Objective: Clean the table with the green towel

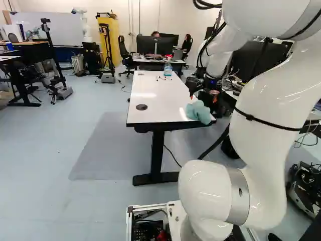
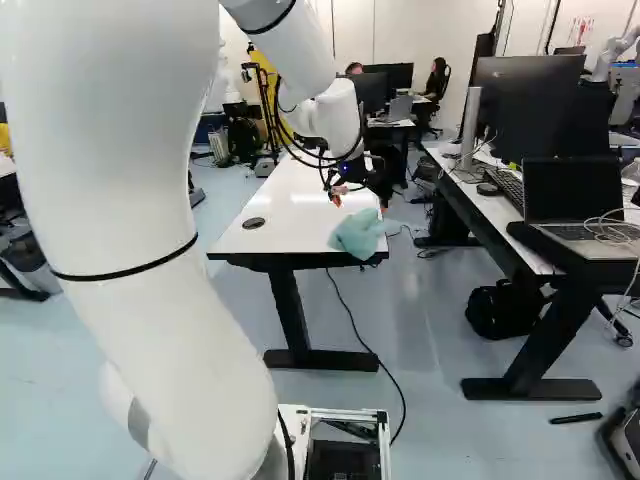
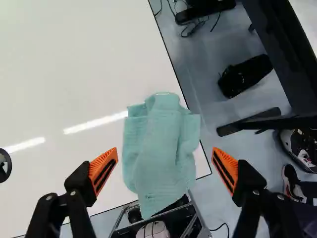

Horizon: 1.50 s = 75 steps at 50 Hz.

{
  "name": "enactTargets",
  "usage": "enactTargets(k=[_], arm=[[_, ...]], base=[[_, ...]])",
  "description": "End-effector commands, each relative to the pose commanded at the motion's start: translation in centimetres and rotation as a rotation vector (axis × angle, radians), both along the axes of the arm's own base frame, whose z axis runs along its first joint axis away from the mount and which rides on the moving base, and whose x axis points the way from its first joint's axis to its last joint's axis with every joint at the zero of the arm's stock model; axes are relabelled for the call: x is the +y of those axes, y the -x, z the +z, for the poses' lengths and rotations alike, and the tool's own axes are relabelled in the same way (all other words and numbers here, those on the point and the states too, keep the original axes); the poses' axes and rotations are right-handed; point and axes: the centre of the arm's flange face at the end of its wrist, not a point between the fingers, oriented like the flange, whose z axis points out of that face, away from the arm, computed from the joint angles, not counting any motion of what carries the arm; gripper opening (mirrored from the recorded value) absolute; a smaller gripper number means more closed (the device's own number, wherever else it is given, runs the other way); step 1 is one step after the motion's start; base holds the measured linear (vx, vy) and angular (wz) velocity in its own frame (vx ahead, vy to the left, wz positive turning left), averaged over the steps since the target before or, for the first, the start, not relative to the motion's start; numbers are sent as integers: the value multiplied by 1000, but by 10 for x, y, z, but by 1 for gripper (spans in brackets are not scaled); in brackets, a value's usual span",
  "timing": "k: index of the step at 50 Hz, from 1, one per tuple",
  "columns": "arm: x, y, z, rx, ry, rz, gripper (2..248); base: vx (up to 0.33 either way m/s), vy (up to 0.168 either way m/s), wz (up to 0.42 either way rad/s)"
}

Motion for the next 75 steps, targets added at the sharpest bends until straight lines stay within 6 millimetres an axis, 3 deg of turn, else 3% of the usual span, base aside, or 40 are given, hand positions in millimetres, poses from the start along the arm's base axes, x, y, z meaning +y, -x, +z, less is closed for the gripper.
enactTargets(k=[36, 75], arm=[[9, 4, -6, -29, 9, 13, 247], [47, 26, -33, -156, 45, 71, 247]], base=[[0, 0, 0], [0, 0, 0]])
